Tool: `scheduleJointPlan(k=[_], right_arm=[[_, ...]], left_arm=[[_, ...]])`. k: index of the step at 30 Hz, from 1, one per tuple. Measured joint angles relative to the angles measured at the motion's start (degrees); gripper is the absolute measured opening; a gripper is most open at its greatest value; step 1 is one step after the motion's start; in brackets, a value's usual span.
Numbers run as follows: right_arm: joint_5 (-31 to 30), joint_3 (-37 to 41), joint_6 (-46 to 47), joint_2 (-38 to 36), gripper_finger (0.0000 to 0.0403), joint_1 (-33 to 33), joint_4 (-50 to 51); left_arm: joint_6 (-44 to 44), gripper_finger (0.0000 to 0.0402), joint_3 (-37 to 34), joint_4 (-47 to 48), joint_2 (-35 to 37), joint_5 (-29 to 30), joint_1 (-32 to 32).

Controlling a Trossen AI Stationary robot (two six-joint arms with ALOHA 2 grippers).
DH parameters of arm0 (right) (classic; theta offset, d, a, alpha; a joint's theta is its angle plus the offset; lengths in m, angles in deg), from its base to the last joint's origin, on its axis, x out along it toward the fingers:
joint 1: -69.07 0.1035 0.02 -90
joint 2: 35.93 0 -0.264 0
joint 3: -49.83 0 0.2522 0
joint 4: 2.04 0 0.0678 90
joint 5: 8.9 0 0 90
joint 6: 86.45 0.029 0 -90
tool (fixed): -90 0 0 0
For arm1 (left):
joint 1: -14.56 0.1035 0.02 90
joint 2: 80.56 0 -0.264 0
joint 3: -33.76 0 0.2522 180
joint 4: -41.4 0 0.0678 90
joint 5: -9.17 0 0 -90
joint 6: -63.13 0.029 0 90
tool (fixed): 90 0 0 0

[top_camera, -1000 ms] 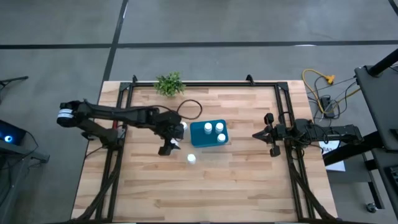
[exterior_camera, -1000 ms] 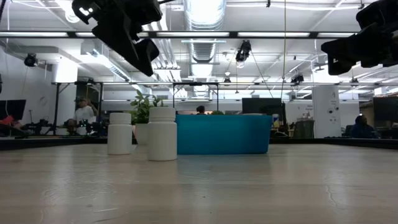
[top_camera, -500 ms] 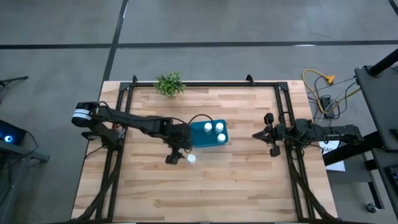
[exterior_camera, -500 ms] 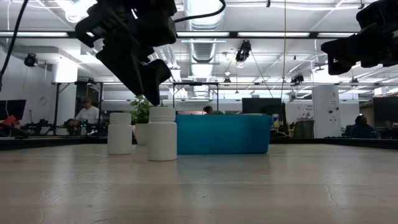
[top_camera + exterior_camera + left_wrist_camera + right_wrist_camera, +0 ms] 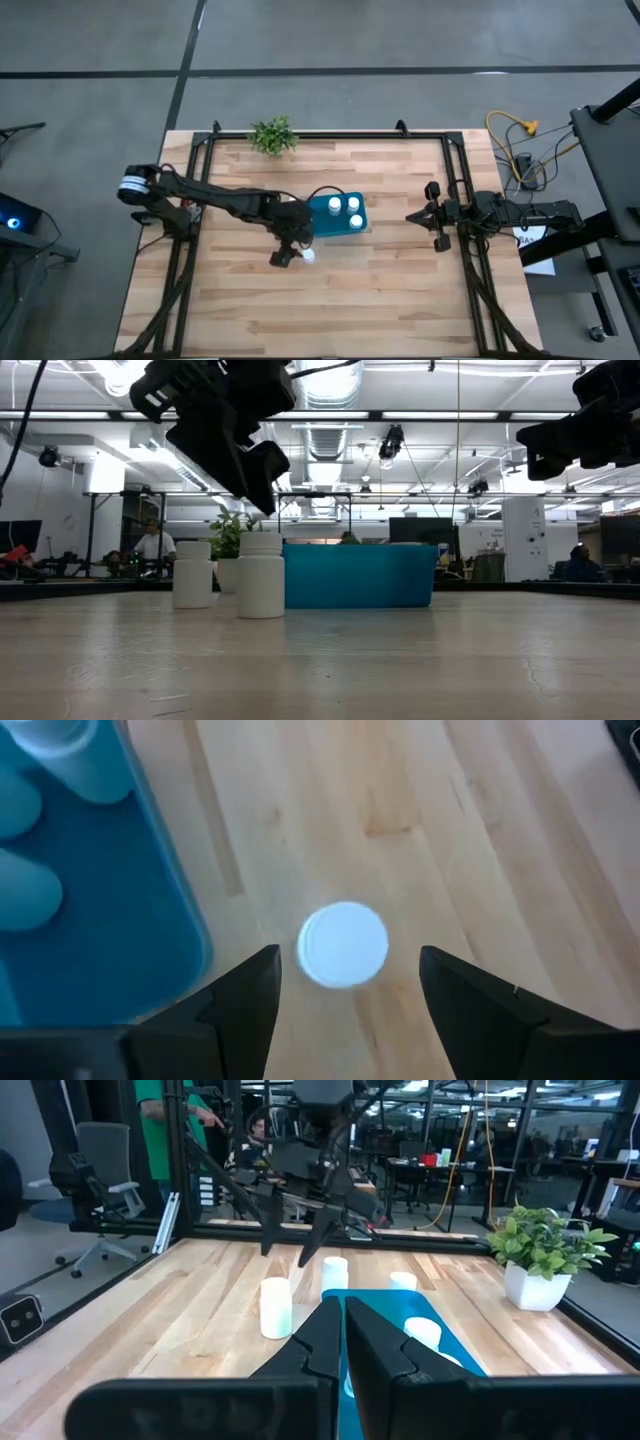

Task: Pick and place pill bottles into a basket
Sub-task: Put the white medicine bottle into the blue bin

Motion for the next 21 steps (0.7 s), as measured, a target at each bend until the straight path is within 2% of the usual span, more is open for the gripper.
scheduleJointPlan(k=[14, 21], right_arm=[[0.02, 0.00, 0.06, 0.00, 0.0009, 0.00, 0.00], [0.00, 0.00, 0.02, 0.00, 0.0009, 0.00, -0.02]], left_arm=[[0.06, 0.0221, 2.21, 0.44, -3.70, 0.01, -2.81], [1.51, 0.0221, 3.41, 0.82, -5.73, 2.00, -2.79]])
